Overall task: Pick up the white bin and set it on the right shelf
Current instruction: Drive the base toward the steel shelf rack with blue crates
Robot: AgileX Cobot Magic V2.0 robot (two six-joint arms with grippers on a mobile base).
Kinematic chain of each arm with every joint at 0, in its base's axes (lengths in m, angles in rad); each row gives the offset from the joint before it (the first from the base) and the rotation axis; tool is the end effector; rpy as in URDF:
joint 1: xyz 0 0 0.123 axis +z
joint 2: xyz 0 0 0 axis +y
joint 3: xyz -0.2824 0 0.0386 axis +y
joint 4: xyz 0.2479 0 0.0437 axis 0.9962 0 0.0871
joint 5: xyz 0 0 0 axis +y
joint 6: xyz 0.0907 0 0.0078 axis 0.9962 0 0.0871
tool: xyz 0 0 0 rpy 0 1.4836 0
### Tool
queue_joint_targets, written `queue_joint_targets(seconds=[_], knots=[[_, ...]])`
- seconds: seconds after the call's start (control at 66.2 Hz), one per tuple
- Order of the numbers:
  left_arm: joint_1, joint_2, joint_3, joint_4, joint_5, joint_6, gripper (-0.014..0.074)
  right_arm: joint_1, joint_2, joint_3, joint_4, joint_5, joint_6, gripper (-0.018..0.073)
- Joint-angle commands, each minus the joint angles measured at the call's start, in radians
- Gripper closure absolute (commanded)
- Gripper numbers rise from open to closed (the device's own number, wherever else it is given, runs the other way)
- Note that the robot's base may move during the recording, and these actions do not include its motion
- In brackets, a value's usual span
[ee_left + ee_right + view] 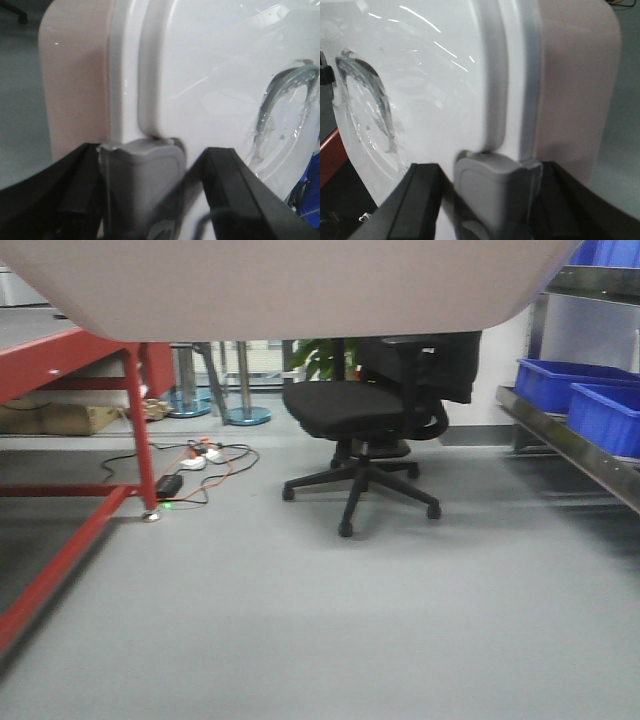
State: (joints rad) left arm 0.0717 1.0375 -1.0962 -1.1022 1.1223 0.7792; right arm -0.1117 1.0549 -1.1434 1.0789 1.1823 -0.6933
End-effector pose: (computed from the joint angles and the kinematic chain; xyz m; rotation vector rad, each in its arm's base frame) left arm 0.1837 -0.0602 0.4130 0.5168 1.9651 -0.9149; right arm 0.1853 0.0540 0.4199 -0.4613 2.0182 0.9435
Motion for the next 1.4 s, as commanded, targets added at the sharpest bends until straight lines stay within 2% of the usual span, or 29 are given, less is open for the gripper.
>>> queue_joint_targets(seconds=[0.0, 1.39], knots=[[-0.017, -0.017, -0.034, -0.156, 0.023, 0.014, 0.0322, 0.016, -0.018, -0.037, 0.178, 0.084, -0.008, 0.0134], [-0.017, -0.017, -0.034, -0.156, 0.023, 0.014, 0.0322, 0.016, -0.018, -0.037, 0.178, 0.085, -0.008, 0.0134]])
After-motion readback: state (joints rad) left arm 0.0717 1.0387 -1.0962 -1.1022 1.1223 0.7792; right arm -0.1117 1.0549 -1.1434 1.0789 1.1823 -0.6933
